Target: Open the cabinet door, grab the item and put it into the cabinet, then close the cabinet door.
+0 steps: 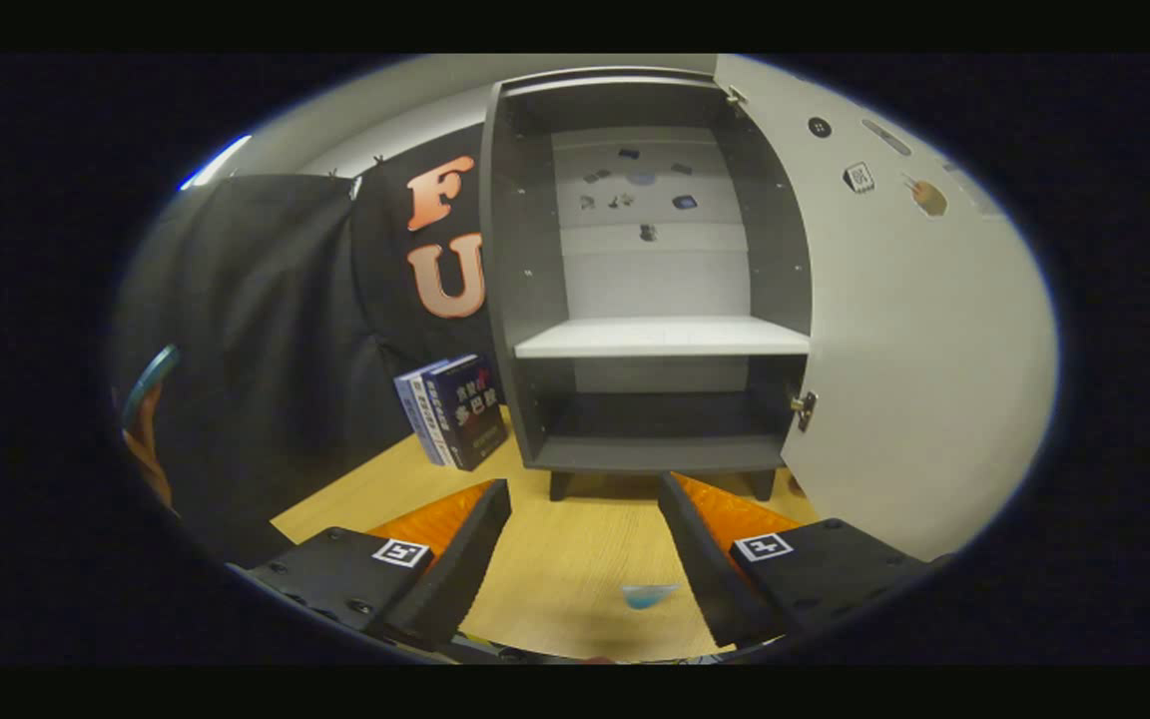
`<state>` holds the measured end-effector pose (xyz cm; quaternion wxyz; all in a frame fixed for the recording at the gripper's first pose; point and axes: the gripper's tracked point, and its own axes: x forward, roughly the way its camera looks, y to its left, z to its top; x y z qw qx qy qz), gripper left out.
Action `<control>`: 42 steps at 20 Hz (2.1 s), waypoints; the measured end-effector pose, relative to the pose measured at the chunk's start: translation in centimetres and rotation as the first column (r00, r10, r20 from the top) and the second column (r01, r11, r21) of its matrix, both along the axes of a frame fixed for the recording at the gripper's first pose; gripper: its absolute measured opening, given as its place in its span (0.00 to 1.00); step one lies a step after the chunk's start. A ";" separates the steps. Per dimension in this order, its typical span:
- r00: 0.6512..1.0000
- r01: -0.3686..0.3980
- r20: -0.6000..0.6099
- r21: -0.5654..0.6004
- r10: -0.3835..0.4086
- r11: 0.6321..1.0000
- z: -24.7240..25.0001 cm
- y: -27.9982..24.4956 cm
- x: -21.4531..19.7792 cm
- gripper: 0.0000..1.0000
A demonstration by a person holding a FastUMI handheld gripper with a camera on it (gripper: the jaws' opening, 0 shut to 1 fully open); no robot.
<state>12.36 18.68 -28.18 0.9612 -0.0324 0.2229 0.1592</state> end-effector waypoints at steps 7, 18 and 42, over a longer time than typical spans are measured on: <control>0.977 0.104 -0.176 -0.095 -0.119 0.990 -12.6 -4.7 -0.1 0.96; 0.933 0.149 -0.326 -0.038 -0.153 0.988 -19.2 -5.4 -1.8 0.71; 0.987 0.027 0.147 0.223 -0.061 0.974 17.4 1.8 19.2 0.57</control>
